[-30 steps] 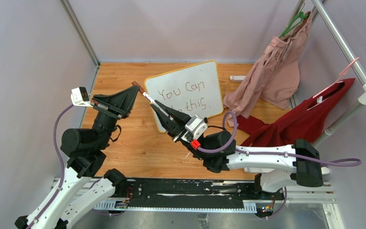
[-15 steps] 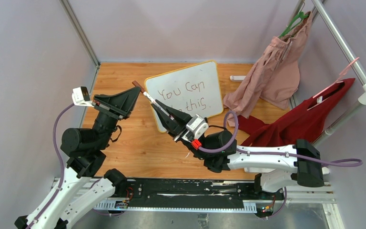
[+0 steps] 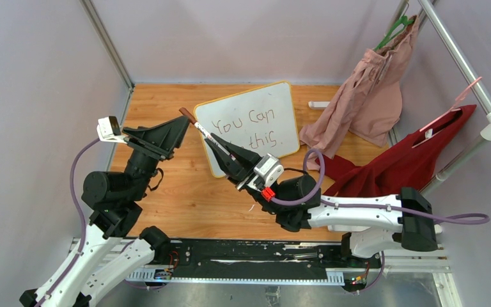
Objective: Write a sentence on the whiteboard
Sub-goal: Close the whiteboard marker at the center of the board.
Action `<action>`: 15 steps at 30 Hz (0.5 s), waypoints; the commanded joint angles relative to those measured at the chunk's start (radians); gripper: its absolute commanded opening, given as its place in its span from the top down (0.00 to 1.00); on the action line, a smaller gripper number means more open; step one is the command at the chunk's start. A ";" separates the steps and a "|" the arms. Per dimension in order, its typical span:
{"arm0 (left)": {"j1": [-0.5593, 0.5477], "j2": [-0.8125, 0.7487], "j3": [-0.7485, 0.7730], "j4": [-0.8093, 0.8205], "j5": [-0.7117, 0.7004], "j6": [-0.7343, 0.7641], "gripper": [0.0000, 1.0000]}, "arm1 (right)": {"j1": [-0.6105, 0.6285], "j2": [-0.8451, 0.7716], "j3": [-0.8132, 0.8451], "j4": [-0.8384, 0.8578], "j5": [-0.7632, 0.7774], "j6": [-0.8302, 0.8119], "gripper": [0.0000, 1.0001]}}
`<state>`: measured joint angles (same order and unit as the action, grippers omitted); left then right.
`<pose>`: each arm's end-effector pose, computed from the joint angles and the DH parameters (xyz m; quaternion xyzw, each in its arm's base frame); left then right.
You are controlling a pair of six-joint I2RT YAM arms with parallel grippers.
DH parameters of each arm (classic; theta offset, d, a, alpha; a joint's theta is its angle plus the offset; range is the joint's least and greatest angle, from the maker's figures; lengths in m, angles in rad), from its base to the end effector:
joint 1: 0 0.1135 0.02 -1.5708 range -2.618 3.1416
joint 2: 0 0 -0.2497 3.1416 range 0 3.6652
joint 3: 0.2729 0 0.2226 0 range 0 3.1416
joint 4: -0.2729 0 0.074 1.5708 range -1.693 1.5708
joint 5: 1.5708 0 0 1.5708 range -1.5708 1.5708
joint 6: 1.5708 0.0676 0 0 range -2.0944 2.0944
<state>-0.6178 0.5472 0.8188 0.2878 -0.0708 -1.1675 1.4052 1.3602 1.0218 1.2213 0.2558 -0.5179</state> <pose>0.0982 -0.0639 0.4338 -0.1612 0.4575 -0.6701 0.5618 0.0628 0.2718 0.4508 -0.2056 0.2899 0.3619 0.8618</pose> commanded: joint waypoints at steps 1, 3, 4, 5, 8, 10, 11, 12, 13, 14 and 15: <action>-0.003 -0.004 0.042 0.004 -0.006 0.034 0.24 | 0.019 -0.047 -0.018 0.045 -0.021 0.012 1.00; -0.005 0.000 0.052 0.003 -0.010 0.046 0.22 | 0.020 -0.056 -0.024 0.034 -0.024 0.014 1.00; -0.004 0.003 0.057 0.004 -0.010 0.051 0.22 | 0.020 -0.061 -0.027 0.028 -0.026 0.016 1.00; -0.004 0.007 0.062 0.002 -0.011 0.055 0.21 | 0.021 -0.065 -0.029 0.022 -0.027 0.019 1.00; -0.004 0.020 0.071 0.004 -0.011 0.056 0.22 | 0.021 -0.073 -0.032 -0.002 -0.037 0.024 1.00; -0.003 0.028 0.078 0.004 -0.006 0.057 0.23 | 0.021 -0.076 -0.034 -0.011 -0.038 0.026 1.00; -0.003 0.032 0.083 0.004 -0.002 0.058 0.24 | 0.021 -0.077 -0.036 -0.012 -0.037 0.026 1.00; -0.003 0.036 0.087 0.004 0.003 0.060 0.25 | 0.021 -0.078 -0.036 -0.014 -0.034 0.026 1.00; -0.004 0.041 0.090 0.004 0.008 0.060 0.25 | 0.021 -0.078 -0.034 -0.017 -0.033 0.026 1.00; -0.004 0.045 0.093 0.004 0.012 0.059 0.26 | 0.021 -0.078 -0.033 -0.019 -0.034 0.027 1.00; -0.003 0.048 0.096 0.004 0.016 0.059 0.27 | 0.021 -0.078 -0.033 -0.022 -0.034 0.028 1.00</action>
<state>-0.6178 0.5774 0.8806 0.2821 -0.0719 -1.1294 1.4097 1.3045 0.9924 1.1896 0.2321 -0.5102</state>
